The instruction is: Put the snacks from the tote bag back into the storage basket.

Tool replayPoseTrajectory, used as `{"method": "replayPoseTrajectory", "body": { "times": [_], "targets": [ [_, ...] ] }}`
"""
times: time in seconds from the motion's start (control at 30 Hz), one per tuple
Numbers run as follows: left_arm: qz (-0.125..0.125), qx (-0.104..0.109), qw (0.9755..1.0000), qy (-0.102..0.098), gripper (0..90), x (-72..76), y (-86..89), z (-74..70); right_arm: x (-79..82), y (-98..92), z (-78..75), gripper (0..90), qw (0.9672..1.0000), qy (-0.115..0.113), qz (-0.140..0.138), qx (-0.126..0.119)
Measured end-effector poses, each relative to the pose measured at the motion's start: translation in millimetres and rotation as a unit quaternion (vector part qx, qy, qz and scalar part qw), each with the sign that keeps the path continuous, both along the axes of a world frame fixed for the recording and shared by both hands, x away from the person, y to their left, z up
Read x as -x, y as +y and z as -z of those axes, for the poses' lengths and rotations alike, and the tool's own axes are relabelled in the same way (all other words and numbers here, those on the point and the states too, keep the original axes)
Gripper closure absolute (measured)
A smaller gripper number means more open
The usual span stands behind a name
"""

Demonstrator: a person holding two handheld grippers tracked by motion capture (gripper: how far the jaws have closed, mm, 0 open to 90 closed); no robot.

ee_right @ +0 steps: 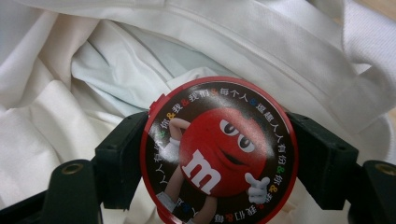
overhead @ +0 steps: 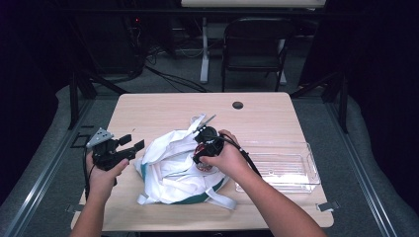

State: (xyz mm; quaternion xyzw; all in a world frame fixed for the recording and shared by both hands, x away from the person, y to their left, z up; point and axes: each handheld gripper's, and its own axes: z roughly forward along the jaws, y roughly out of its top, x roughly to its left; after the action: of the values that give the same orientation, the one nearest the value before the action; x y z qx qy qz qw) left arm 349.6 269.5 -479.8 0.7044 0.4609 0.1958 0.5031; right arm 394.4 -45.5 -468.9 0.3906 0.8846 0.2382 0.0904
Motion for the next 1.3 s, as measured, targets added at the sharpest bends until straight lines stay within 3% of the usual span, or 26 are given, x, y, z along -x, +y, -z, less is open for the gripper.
{"method": "replayPoseTrajectory", "body": {
  "times": [0.13, 0.17, 0.2, 0.23, 0.33, 0.43, 0.73, 0.83, 1.3],
  "targets": [
    [0.001, 0.0, 1.0, 0.0, 36.8, 0.0, -0.1, 0.0, 1.3, 0.2, -9.0, 25.2, 1.0, -0.004, -0.006, 0.005],
    [0.001, 0.0, 1.0, 0.0, 36.8, 0.0, -0.1, 0.0, 2.4, 1.0, -9.3, 25.2, 0.9999, -0.009, 0.0, -0.006],
    [0.0, 0.0, 1.0, 0.0, 36.8, 0.1, 0.1, -0.1, 2.0, 0.4, -13.2, 25.2, 1.0, -0.003, -0.006, 0.005],
    [0.0, 0.001, 1.0, 0.0, 36.8, 0.1, 0.2, -0.2, 3.2, 1.6, -15.0, 25.2, 0.9999, -0.011, 0.002, -0.006],
    [0.0, 0.0, 1.0, 0.0, 36.8, 0.2, 0.2, -0.2, 3.6, 1.9, -18.4, 25.2, 0.9999, -0.013, 0.001, -0.005],
    [0.0, 0.001, 1.0, 0.0, 36.8, -0.1, 0.0, 0.1, 4.3, 1.6, -27.5, 25.2, 0.9998, -0.008, -0.011, 0.014],
    [-0.001, 0.001, 1.0, 0.0, 36.8, 0.0, 0.1, 0.2, 12.6, 3.6, -41.4, 25.2, 0.9997, -0.019, -0.012, 0.009],
    [0.001, 0.0, 1.0, 0.0, 36.8, 0.1, -0.4, 0.3, 13.4, 3.7, -46.6, 25.3, 0.9994, -0.017, -0.021, 0.021],
    [-0.002, 0.0, 1.0, 0.0, 36.8, 0.4, 0.7, -0.1, 22.5, -3.4, -65.3, 25.2, 0.9994, -0.02, -0.026, 0.012]
  ]
}}
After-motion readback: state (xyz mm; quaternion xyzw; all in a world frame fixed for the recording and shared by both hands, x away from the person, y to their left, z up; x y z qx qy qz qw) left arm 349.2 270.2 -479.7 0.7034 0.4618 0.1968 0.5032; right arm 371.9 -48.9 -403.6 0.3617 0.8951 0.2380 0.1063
